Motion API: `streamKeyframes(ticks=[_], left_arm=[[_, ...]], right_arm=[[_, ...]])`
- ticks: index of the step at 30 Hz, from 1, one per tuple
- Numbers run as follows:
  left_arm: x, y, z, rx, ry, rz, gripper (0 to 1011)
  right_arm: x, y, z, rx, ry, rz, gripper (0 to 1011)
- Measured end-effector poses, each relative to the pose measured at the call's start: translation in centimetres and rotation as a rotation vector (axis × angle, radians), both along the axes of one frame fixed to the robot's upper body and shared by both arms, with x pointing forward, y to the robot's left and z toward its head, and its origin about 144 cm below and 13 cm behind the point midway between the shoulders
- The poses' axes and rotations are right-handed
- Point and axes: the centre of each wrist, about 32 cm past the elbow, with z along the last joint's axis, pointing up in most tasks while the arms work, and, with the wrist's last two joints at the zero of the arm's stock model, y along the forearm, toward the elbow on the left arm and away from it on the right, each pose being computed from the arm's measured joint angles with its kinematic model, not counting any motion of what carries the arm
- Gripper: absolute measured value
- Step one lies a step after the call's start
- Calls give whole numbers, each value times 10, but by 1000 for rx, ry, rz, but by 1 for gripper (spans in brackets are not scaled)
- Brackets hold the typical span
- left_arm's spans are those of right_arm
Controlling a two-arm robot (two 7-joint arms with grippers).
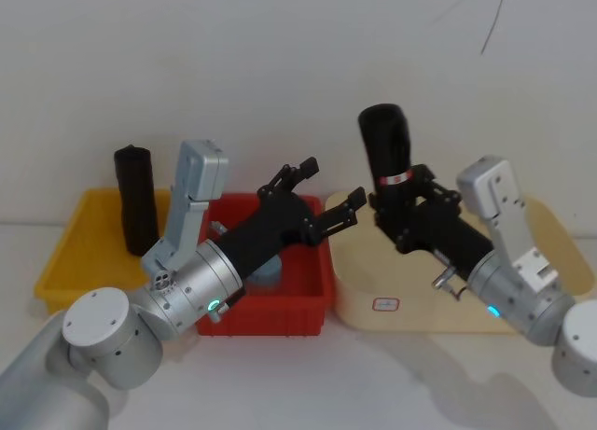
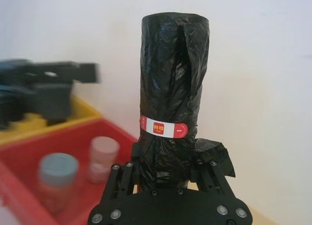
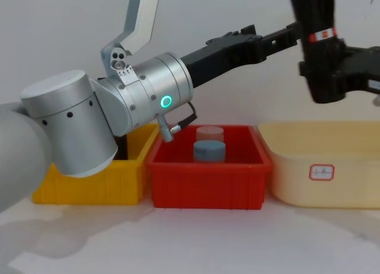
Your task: Pick up the garbage bag with the one hand and transfer it to the other hand.
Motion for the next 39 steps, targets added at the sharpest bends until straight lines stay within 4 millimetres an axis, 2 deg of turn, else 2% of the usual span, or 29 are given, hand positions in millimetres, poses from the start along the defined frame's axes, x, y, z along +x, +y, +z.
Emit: streamKeyframes(ticks=[11, 12, 16, 18, 25, 27, 32, 35, 39], left_arm=[[0, 0, 0, 0, 0, 0, 1000], [0, 0, 0, 0, 0, 0, 1000], [0, 0, 0, 0, 0, 0, 1000], [0, 0, 0, 0, 0, 0, 1000], [0, 0, 0, 0, 0, 0, 1000], [0, 0, 0, 0, 0, 0, 1000], [0, 0, 0, 0, 0, 0, 1000], [0, 0, 0, 0, 0, 0, 1000], [0, 0, 0, 0, 0, 0, 1000]], right_arm=[[29, -50, 3, -28, 43, -144, 517], [29, -50, 3, -28, 43, -144, 517], [38, -75, 3, -35, 74, -211, 521], [40, -81, 3, -35, 81, -227, 553], [41, -105, 1, -33, 103, -284, 763], [41, -108, 1, -32, 102, -289, 793], [36, -115, 4, -36, 91, -283, 949], [33, -116, 8, -40, 78, -268, 1001], [30, -115, 16, -45, 49, -237, 1001]])
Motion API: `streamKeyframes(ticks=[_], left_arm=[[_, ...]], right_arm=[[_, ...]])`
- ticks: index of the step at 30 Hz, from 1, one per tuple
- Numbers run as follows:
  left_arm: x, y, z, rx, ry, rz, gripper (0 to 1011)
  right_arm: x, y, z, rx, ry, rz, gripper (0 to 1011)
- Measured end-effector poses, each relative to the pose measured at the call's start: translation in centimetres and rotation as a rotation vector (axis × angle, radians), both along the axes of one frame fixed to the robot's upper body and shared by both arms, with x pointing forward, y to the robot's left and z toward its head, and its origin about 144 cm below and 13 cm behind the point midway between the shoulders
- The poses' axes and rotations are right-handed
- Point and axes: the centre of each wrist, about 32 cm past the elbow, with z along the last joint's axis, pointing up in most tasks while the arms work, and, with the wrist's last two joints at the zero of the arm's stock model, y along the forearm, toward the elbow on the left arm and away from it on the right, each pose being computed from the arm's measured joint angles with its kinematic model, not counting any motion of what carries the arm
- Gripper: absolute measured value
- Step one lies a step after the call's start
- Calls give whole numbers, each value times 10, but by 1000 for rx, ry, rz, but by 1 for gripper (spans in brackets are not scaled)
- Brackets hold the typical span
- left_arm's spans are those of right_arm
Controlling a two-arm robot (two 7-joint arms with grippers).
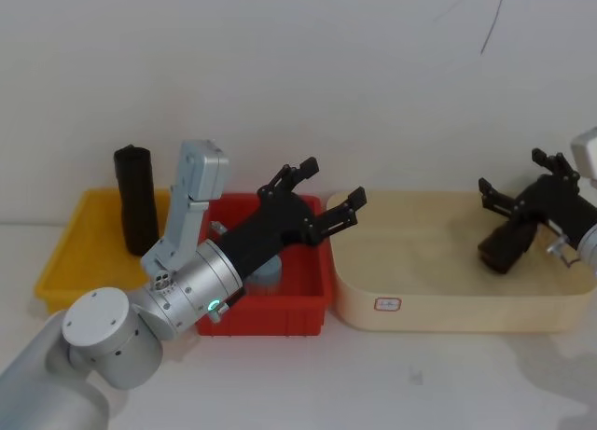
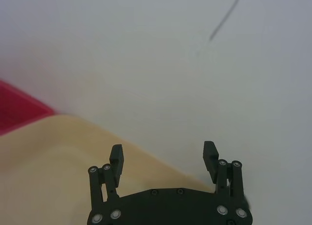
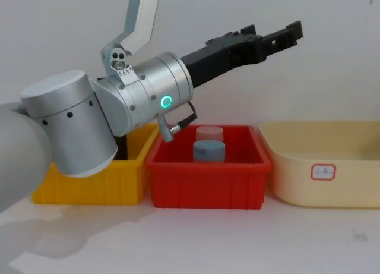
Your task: Pick up the garbage bag with the one hand and transfer it to the other hand.
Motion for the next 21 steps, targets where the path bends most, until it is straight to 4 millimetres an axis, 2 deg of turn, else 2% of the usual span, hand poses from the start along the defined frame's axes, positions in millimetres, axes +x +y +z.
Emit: streamKeyframes(ticks=[12, 21], left_arm=[[0, 0, 0, 0, 0, 0, 1000], [-3, 4, 1, 1, -7, 26, 1000]], right_arm=[[-9, 17, 24, -18, -75, 135, 1001], [-15, 42, 31, -21, -90, 269, 1001]])
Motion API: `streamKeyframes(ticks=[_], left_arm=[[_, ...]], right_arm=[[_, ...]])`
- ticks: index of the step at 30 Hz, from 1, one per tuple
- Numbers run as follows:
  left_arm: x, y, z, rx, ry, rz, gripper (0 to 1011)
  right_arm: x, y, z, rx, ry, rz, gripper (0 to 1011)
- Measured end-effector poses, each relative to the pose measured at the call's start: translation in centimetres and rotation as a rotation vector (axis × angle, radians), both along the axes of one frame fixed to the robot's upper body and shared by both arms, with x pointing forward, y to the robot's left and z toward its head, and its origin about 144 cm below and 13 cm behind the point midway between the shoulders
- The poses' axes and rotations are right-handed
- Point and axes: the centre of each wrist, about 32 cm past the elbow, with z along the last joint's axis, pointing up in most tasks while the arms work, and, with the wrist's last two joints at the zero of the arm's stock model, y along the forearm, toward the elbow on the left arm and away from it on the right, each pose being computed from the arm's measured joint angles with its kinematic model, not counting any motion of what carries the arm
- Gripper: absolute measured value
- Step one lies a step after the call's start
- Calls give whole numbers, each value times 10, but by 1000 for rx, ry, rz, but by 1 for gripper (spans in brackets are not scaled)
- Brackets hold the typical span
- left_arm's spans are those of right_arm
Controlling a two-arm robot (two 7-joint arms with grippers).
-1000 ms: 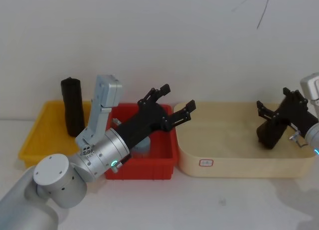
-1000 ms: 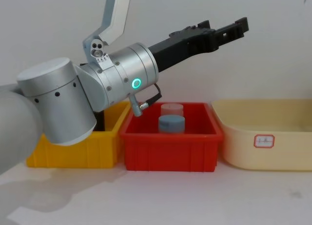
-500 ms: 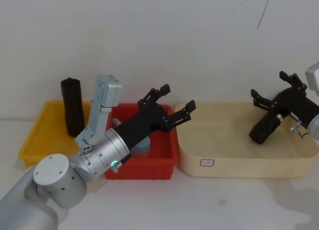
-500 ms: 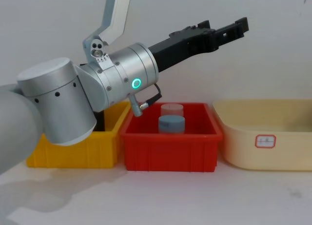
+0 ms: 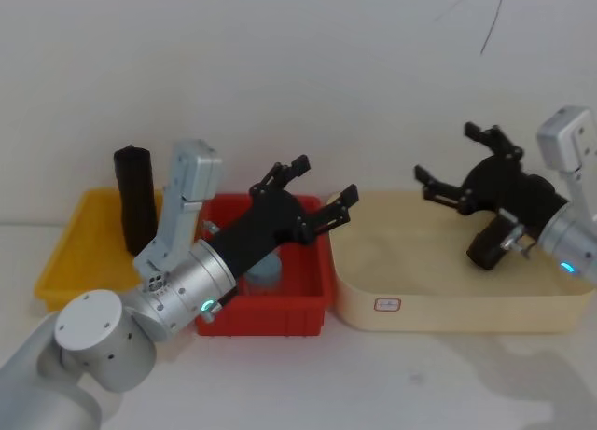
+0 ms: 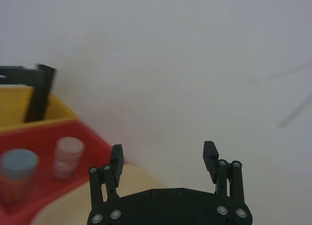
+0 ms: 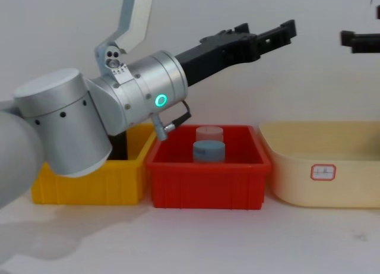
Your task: Pick up the garbage bag with the one hand and transfer it to the other hand.
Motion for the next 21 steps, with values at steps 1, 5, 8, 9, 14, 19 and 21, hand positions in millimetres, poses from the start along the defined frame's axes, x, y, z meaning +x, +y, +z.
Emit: streamKeyframes(ticks=[1, 5, 8, 9, 14, 19, 21], left_arm=[[-1, 2, 0, 2, -4, 14, 1000], [-6, 9, 2, 3, -15, 49, 1000], [-10, 15, 4, 5, -25, 86, 1000], [-12, 17, 4, 5, -29, 96, 1000], [-21, 31, 6, 9, -47, 165, 1000], [-30, 43, 7, 12, -61, 229, 1000], [-35, 50, 8, 14, -69, 265, 1000]], right_arm=[[-1, 6, -1, -1, 3, 27, 1001], [-2, 20, -2, -2, 10, 86, 1001], [-2, 32, -4, -2, 20, 130, 1001], [-2, 36, -5, -2, 24, 141, 1002], [0, 55, -8, -5, 41, 208, 1001], [4, 69, -11, -11, 60, 255, 1001], [6, 76, -12, -14, 70, 275, 1001]])
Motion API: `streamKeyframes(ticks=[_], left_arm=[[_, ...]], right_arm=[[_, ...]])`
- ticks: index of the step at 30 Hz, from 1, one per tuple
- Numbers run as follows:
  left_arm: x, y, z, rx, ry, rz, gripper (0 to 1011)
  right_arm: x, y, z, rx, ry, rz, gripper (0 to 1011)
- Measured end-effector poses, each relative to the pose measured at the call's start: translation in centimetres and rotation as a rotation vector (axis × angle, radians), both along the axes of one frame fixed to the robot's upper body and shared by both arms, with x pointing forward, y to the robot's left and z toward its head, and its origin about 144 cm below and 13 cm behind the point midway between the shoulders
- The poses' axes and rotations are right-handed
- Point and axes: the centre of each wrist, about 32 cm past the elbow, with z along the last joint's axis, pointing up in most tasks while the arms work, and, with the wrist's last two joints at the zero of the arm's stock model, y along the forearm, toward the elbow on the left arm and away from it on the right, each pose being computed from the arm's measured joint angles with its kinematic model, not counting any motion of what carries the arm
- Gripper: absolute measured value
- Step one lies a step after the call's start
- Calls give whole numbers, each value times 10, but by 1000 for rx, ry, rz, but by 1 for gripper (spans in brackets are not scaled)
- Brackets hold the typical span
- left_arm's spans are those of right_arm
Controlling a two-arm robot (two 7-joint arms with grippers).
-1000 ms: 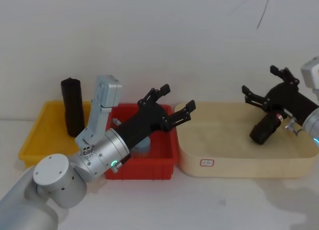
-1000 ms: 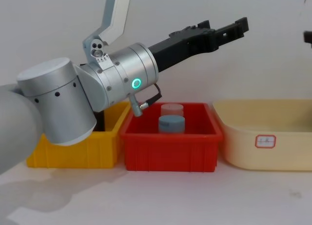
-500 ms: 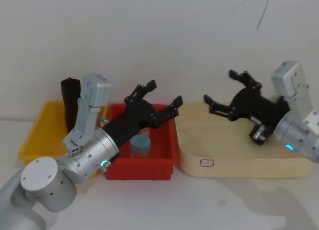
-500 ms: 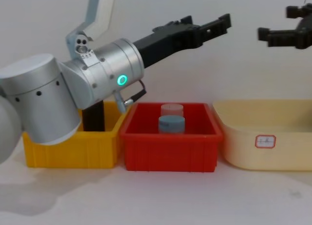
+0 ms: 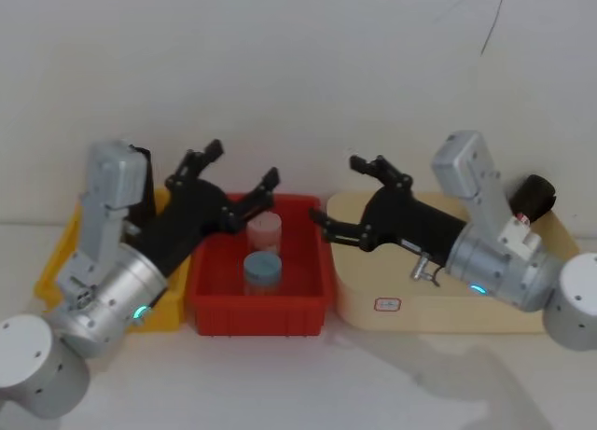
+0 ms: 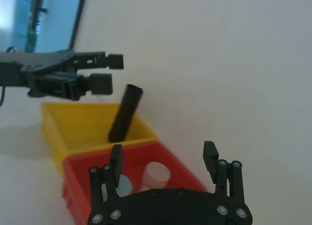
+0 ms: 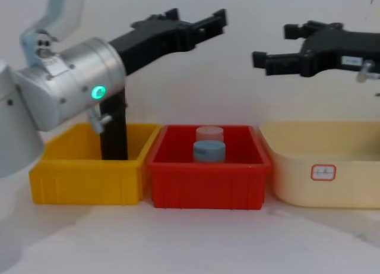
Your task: Pick up the garbage bag with the one hand and transfer it to the other hand.
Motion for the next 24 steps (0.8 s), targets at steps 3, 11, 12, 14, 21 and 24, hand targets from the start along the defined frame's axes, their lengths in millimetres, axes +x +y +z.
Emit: streamKeyframes(ticks=[3, 11, 12, 14, 21, 24], left_arm=[[-7, 10, 0, 2, -10, 45, 1000], [-25, 38, -2, 10, -31, 177, 1000], [-28, 41, -3, 11, -33, 191, 1000], [-31, 46, -4, 13, -37, 216, 1000], [-45, 72, -9, 22, -51, 326, 1000], [-52, 86, -13, 27, -55, 379, 1000]], right_arm=[[3, 9, -1, -6, 15, 27, 1001], [12, 28, -5, -17, 62, 79, 1001], [13, 31, -6, -18, 72, 86, 1001], [15, 34, -7, -18, 83, 94, 1001], [25, 47, -11, -14, 144, 119, 1002], [30, 52, -13, -10, 171, 126, 1001]])
